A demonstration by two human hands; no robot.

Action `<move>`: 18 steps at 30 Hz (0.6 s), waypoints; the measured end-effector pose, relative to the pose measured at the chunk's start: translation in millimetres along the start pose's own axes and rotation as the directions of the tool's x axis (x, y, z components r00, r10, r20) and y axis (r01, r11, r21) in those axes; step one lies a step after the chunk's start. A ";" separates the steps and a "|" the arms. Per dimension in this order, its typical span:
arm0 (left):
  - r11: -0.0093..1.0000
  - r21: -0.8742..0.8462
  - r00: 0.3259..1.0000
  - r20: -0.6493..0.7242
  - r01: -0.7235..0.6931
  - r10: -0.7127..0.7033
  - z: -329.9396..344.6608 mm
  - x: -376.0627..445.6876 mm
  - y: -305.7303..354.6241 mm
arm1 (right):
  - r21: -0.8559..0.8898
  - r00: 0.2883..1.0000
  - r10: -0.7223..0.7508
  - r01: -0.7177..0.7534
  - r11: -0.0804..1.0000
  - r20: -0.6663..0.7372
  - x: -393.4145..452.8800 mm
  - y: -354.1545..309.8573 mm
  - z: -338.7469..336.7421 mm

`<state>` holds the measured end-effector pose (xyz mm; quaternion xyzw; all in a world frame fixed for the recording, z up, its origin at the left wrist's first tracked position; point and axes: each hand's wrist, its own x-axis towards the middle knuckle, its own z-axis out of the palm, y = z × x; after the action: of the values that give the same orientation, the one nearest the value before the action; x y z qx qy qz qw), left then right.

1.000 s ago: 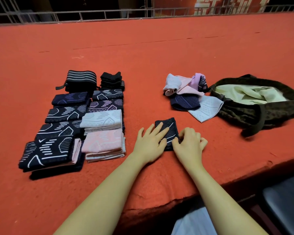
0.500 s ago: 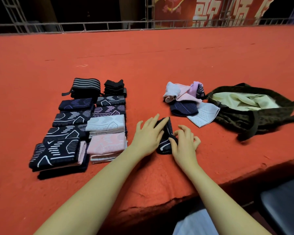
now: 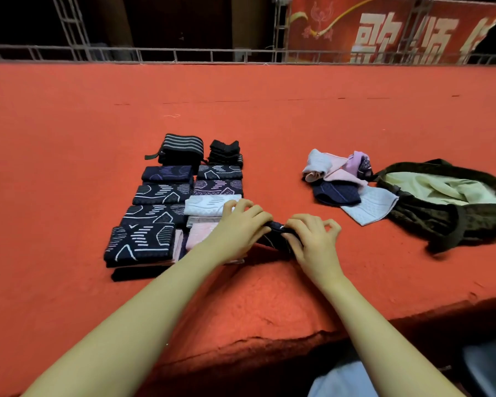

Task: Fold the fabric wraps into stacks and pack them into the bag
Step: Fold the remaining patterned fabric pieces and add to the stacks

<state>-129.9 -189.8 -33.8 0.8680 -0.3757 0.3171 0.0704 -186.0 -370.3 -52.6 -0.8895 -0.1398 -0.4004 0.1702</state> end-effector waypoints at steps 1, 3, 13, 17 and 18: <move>0.999 -0.034 0.999 -0.032 0.012 -0.013 1.6 -4.1 -0.4 | -0.004 1.000 -0.008 0.009 1.000 0.015 0.3 -2.2 0.2; 0.994 -0.104 0.995 -0.095 0.025 -0.034 1.9 -10.8 -0.8 | 0.011 0.999 0.032 -0.032 0.999 0.038 0.2 -5.1 1.4; 0.996 -0.088 0.886 -0.463 -0.013 -0.029 -23.1 -14.8 -12.8 | 0.057 0.983 -0.016 0.027 0.998 -0.184 28.7 -31.1 0.0; 0.997 -0.061 0.858 -0.509 0.038 -0.064 -33.5 -14.0 -19.5 | 0.046 0.965 -0.026 0.040 0.998 -0.261 40.4 -42.7 1.3; 0.998 -0.055 0.854 -0.516 0.042 -0.064 -36.3 -12.9 -20.4 | 0.035 0.962 -0.029 0.040 0.999 -0.273 42.7 -44.3 1.1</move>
<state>-140.5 -154.4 -10.6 0.7592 -0.3253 0.5287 0.1955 -175.0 -325.1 -12.5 -0.8199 -0.1386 -0.5188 0.1985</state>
